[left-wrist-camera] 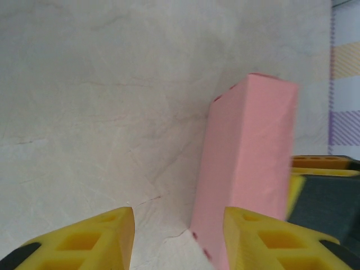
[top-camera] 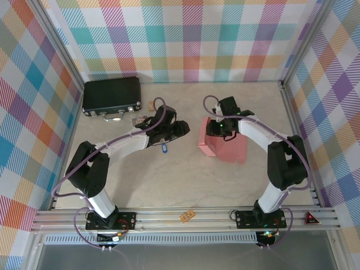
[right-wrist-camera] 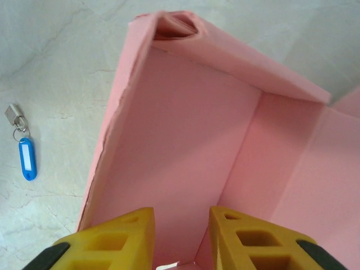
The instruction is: Fold the paper box
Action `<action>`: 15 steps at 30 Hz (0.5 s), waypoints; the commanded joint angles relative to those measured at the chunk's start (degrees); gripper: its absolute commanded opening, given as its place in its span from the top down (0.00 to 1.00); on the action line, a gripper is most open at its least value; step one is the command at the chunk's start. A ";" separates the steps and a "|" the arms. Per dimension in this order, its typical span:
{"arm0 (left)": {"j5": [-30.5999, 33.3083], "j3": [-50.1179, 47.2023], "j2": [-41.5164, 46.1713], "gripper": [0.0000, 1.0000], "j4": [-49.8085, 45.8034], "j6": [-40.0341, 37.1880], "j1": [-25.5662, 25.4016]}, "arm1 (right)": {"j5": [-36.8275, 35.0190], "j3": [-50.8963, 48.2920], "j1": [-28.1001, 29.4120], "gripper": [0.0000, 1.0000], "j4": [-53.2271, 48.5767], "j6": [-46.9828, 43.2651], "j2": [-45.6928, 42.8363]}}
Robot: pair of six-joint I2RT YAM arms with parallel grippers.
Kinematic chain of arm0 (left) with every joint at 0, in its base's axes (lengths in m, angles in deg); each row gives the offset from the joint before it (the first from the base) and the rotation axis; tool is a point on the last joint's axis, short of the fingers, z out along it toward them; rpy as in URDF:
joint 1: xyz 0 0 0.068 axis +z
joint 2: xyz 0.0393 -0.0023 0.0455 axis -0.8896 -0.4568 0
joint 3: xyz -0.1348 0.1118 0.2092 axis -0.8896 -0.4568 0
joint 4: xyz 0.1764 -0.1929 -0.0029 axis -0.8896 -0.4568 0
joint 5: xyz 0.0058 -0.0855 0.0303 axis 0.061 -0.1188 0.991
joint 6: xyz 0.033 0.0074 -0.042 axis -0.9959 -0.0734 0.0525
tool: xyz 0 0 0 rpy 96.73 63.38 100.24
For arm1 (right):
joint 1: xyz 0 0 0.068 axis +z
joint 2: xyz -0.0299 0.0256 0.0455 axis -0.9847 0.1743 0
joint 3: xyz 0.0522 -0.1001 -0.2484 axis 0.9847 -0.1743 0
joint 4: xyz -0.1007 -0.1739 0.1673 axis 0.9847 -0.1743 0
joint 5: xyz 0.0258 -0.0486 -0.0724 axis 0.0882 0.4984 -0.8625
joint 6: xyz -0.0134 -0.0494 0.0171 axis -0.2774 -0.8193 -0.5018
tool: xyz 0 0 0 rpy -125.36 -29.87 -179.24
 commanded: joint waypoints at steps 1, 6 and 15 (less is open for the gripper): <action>-0.57 -2.57 1.87 0.56 1.42 -1.32 0.90 | -2.27 3.98 2.00 0.69 -3.84 -2.27 3.28; -0.40 -5.12 2.42 0.57 2.84 -0.28 1.68 | -5.03 7.99 4.56 0.69 -6.44 -3.58 8.13; -0.21 -7.63 2.76 0.63 3.79 0.85 2.66 | -7.24 12.38 6.83 0.71 -10.13 -6.30 13.94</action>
